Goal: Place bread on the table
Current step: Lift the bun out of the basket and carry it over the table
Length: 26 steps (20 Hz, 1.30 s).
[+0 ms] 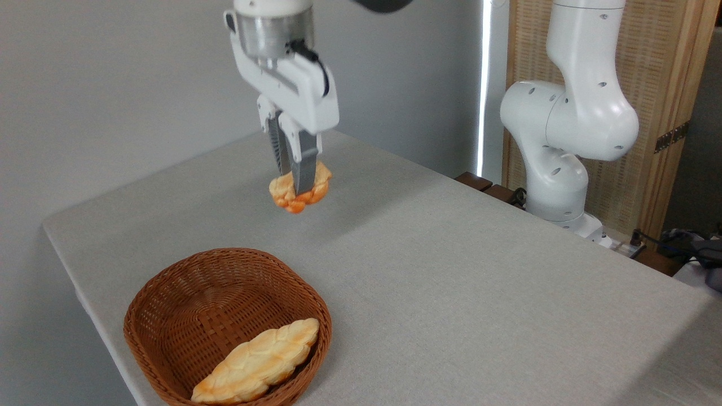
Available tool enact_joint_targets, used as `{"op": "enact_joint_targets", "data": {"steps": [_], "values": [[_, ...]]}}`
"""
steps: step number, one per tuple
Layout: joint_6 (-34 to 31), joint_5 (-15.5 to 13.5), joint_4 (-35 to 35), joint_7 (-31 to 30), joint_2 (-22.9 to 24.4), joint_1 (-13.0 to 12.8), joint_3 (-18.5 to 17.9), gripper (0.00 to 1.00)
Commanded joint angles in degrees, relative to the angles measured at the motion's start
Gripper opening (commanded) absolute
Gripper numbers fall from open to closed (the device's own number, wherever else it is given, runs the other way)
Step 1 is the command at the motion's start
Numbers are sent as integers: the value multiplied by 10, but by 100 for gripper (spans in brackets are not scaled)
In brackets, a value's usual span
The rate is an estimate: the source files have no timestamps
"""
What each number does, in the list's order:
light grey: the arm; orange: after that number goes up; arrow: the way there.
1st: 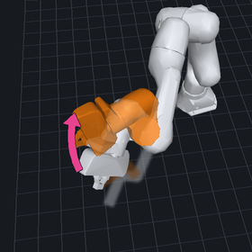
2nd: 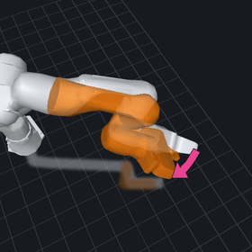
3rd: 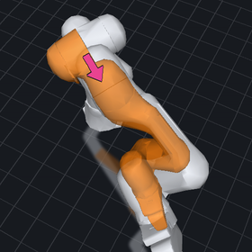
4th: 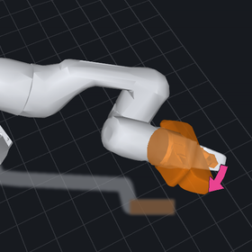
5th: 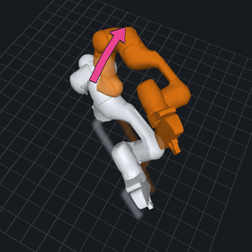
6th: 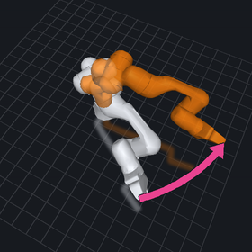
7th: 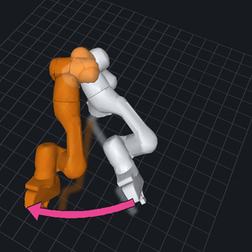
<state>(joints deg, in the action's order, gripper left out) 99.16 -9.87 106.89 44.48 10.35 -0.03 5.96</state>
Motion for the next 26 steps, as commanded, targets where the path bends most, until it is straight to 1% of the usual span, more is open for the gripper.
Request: {"op": "enact_joint_targets", "data": {"steps": [1, 4, 7, 10, 11, 13, 14, 15, 16, 17, 20, 26], "values": [[-12, -8, 10, -4, 24, -1, -16, 28], [-26, -8, 10, -3, 39, -1, -16, 28], [-25, -10, 10, -2, 49, -4, -16, 29], [-26, -16, 10, -5, 49, -9, -15, 37], [-26, -23, 10, -11, 50, -12, -14, 41], [-26, -28, 10, -20, 50, -15, -10, 68], [-27, -26, 13, -26, 49, -17, -8, 84], [-27, -25, 14, -26, 49, -19, -6, 86], [-27, -25, 14, -27, 49, -19, -6, 90], [-27, -25, 14, -26, 49, -20, -5, 100], [-27, -25, 15, -26, 49, -26, -4, 100], [-27, -25, 15, -26, 46, -27, -4, 100]]}}
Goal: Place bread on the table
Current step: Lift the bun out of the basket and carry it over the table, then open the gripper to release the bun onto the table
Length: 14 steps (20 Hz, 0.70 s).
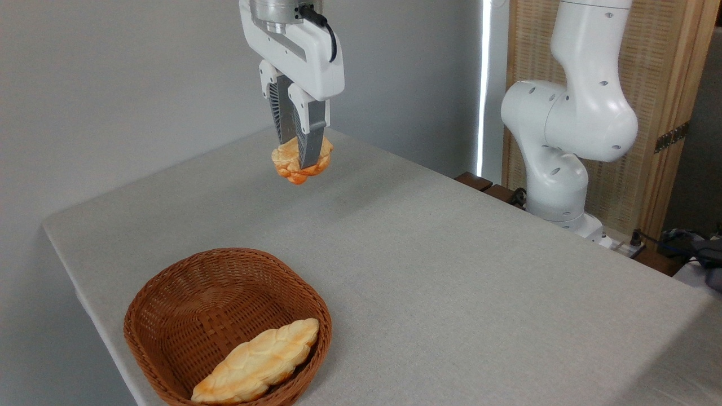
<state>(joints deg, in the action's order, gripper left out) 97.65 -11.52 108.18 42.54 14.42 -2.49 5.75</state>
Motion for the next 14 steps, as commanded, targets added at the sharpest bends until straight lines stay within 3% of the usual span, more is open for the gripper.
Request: {"op": "enact_joint_targets", "data": {"steps": [1, 14], "values": [[-12, -9, 1, -7, 5, -2, -2, 100], [-30, -8, 1, -4, 11, -11, -5, 100]]}}
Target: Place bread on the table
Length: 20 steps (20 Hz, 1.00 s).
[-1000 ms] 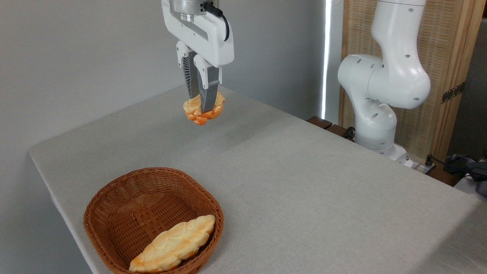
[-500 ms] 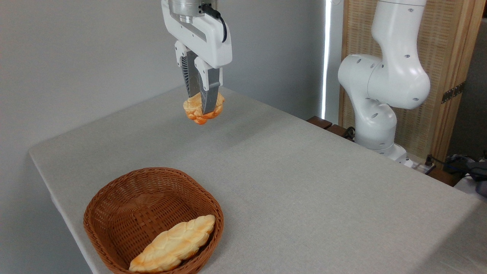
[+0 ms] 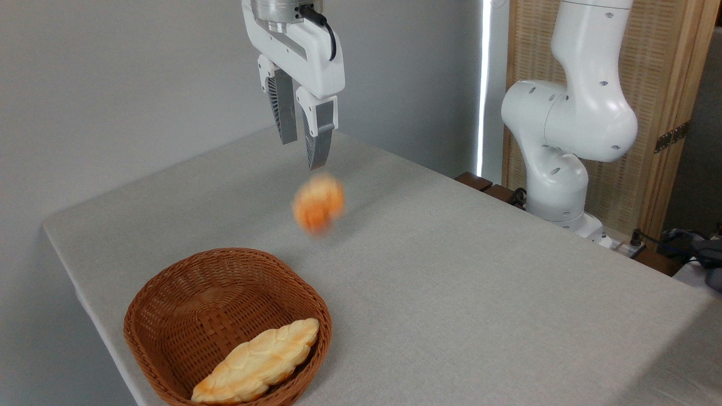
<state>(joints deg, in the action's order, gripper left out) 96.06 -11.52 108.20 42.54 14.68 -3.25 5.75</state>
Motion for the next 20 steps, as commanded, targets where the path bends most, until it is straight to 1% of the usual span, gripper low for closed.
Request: {"op": "enact_joint_targets", "data": {"steps": [1, 12, 15, 18, 20], "values": [[-14, -8, 1, -5, 9, -4, -5, 100], [-14, -7, -1, -5, 9, -5, -7, 100], [-3, -5, -4, -2, 8, -5, -7, 100], [-3, -5, -10, -5, 6, -4, -8, 100], [-10, 1, -31, -5, -3, 0, -8, 100]]}}
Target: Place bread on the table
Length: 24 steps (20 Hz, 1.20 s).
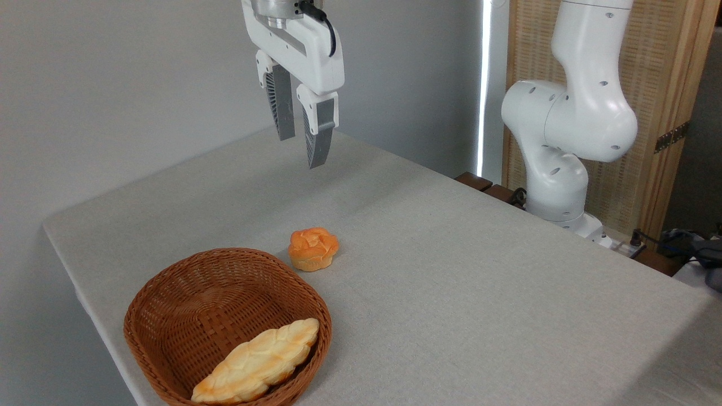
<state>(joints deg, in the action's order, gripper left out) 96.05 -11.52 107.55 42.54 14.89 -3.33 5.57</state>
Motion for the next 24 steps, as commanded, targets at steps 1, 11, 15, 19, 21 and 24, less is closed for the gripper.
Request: {"op": "enact_joint_targets", "data": {"steps": [1, 11, 15, 19, 21, 24], "values": [[-12, 6, -33, -6, -11, 1, -6, 100], [-81, 75, -198, -44, -129, 17, -7, 100], [-54, 83, -198, -40, -138, 17, -7, 100], [-18, 84, -196, -40, -139, 11, -15, 100], [-12, 84, -193, -39, -139, -4, -42, 100], [-10, 84, -191, -38, -137, -21, -69, 100]]}}
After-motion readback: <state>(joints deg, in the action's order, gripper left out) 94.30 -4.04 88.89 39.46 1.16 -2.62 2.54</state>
